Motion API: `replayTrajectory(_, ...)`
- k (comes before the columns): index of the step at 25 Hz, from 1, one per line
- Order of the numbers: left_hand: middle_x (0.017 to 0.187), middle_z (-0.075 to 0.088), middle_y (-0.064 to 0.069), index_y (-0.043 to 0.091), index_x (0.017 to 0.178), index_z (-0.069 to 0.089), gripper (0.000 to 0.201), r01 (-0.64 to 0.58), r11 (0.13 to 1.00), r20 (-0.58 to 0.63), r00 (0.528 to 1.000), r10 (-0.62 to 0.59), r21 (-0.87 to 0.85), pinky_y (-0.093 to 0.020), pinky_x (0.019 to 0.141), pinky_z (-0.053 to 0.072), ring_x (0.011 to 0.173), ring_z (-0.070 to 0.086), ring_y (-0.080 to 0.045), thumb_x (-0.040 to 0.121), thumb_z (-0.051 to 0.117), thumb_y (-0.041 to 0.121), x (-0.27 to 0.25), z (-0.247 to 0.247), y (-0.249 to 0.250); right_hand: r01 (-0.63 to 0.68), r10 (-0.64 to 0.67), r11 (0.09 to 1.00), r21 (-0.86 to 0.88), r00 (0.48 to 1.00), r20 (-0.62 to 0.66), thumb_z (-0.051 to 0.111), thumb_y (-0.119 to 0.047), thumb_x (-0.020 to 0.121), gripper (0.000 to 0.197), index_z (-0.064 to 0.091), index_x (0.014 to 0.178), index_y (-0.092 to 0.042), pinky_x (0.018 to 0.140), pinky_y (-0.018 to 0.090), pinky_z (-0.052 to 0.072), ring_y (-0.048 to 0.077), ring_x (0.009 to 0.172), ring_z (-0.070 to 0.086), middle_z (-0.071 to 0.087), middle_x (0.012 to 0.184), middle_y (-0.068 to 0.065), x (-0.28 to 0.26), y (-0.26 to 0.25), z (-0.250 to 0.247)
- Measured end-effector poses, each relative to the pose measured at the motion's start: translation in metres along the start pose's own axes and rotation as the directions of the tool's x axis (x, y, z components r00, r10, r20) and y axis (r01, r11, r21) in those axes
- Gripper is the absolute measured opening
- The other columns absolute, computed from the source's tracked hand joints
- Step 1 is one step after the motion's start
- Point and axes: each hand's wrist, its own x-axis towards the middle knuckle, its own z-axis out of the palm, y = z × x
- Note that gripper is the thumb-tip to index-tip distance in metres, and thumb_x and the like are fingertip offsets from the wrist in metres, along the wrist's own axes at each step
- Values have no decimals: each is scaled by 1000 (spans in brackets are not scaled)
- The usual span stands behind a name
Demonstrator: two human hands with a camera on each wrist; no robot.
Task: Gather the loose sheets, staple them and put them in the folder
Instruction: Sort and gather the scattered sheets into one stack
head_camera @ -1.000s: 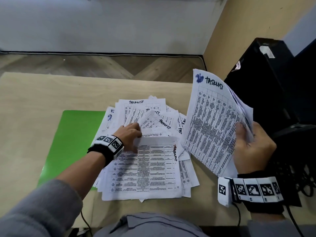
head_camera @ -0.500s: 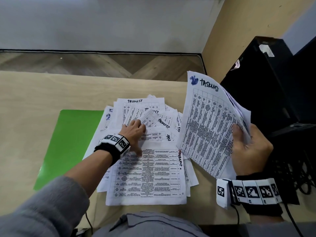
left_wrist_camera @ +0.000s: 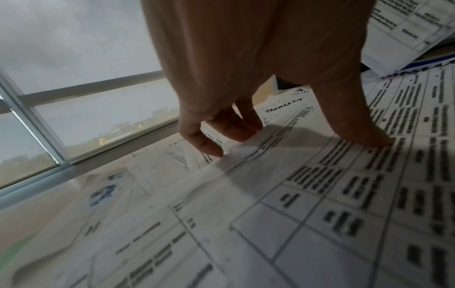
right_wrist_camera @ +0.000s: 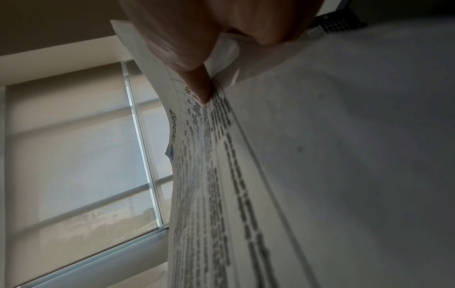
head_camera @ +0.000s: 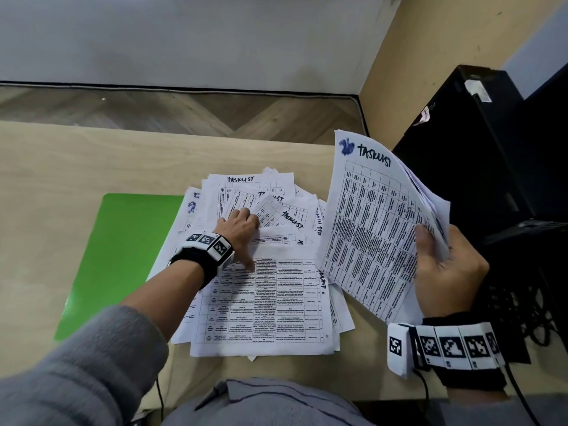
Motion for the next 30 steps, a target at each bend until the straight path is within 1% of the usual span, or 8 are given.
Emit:
replayTrajectory(7,98,68,6,24,109,63,50,-153,987,32,988,154,-42,-30,88,44,89,58,-13,67,81,45,-20,13,10,-49,49,999,-11,999,-17,66,-6,92,15,68,98,8,71,23,46,19,74,60,64,83,6,-6,2,-3)
replayTrajectory(12,100,70,2,21,111,64,48,-132,930,98,980,175,-343,-23,70,45,84,63,-15,69,83,33,-50,28,18,-93,94,995,21,995,-28,65,-17,95,20,68,99,3,69,38,55,29,74,66,70,85,19,-7,10,-4)
replayTrajectory(15,88,73,-1,21,90,67,29,-7,782,-49,998,-29,-623,-26,63,50,69,66,-13,67,85,23,-55,22,-8,-250,270,949,190,959,-84,66,-26,94,21,68,111,-15,76,41,59,14,80,70,73,84,-8,-3,-4,-3)
replayTrajectory(18,68,68,-6,10,89,65,30,37,294,-65,941,-331,-955,-27,44,48,45,58,-14,67,86,10,-68,5,-38,-377,503,807,455,842,-195,70,-15,88,33,66,119,-6,82,23,58,-9,85,69,72,100,-18,10,-22,-4)
replayTrajectory(20,63,63,-5,5,90,63,29,-18,125,-60,936,-347,-992,-22,39,45,40,54,-12,70,84,7,-79,-5,-40,-516,639,649,558,768,-33,73,-16,85,32,67,114,-8,79,26,56,-2,77,70,73,96,-6,12,-17,7)
replayTrajectory(25,70,74,-1,-3,103,63,26,-173,-66,-150,952,-265,-983,-20,52,53,55,66,-8,79,66,-13,-83,-14,-13,-931,506,6,366,318,802,79,-23,77,63,58,133,-3,99,53,49,36,114,64,67,124,18,-32,24,84)
replayTrajectory(28,73,76,-1,-1,105,63,30,-176,-96,-148,959,-241,-980,-24,56,57,58,69,-10,77,69,-11,-82,-12,-13,-971,475,-33,238,194,858,82,-32,76,70,55,136,-6,101,57,47,34,115,60,65,124,14,-50,22,118)
replayTrajectory(30,64,72,2,4,93,66,17,-152,-56,-132,955,-265,-987,-25,54,53,52,66,-8,80,73,12,-83,-7,-18,-971,480,-12,239,204,853,73,-19,84,42,61,121,-3,79,46,58,29,87,68,71,96,13,-52,13,132)
